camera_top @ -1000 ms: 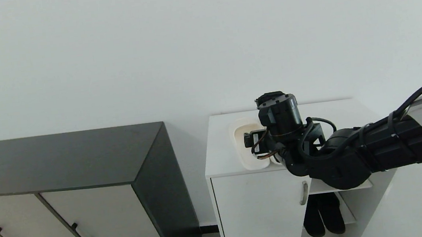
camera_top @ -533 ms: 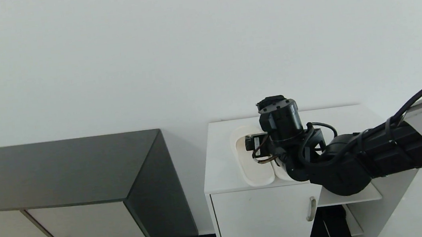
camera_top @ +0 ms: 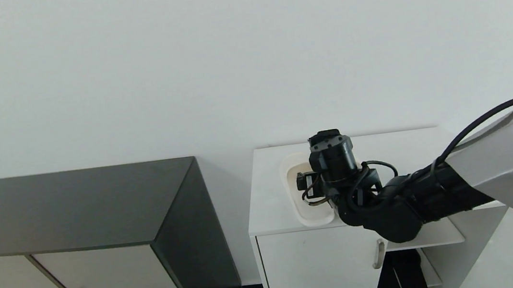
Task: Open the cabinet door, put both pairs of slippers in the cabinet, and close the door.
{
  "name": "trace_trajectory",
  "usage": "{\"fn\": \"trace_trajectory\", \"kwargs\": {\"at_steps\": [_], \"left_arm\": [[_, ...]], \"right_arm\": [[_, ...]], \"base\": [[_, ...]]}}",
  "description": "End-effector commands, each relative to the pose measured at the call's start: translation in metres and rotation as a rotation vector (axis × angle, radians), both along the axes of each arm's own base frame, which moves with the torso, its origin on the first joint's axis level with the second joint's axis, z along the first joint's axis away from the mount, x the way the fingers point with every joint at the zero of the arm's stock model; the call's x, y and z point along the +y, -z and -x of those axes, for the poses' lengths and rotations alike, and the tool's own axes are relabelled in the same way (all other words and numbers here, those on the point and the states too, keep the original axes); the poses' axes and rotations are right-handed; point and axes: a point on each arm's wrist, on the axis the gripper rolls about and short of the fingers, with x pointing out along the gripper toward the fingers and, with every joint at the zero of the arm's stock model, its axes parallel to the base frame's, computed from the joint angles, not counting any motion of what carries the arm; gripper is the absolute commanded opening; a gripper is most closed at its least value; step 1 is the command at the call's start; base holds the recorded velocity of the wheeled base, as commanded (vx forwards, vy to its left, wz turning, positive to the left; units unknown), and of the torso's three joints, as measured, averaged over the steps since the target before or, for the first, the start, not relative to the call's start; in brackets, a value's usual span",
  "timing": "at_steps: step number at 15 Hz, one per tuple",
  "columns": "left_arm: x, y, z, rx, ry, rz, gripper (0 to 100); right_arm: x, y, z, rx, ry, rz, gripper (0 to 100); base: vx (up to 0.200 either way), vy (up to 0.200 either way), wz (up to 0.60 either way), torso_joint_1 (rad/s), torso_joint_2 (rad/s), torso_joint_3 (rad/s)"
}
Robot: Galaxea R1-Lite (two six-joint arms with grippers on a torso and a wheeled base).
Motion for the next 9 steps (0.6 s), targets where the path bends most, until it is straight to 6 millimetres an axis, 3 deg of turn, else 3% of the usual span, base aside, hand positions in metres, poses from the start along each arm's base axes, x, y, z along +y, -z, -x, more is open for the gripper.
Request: {"fn": "trace_trajectory", "kwargs": {"at_steps": [1, 9], "left_arm": [[0.000, 0.000, 0.000, 0.001, 0.000, 0.000, 0], [0.000, 0.000, 0.000, 0.001, -0.002, 0.000, 0]], "right_arm": [[0.001, 0.015, -0.011, 0.003, 0.010, 0.017, 100], [0.002, 0.020, -0.029, -0.032, 0.024, 0.028, 100]], "base": [[0.000, 0.000, 0.00, 0.000, 0.00, 0.000], [0.000, 0.000, 0.00, 0.000, 0.00, 0.000]]}}
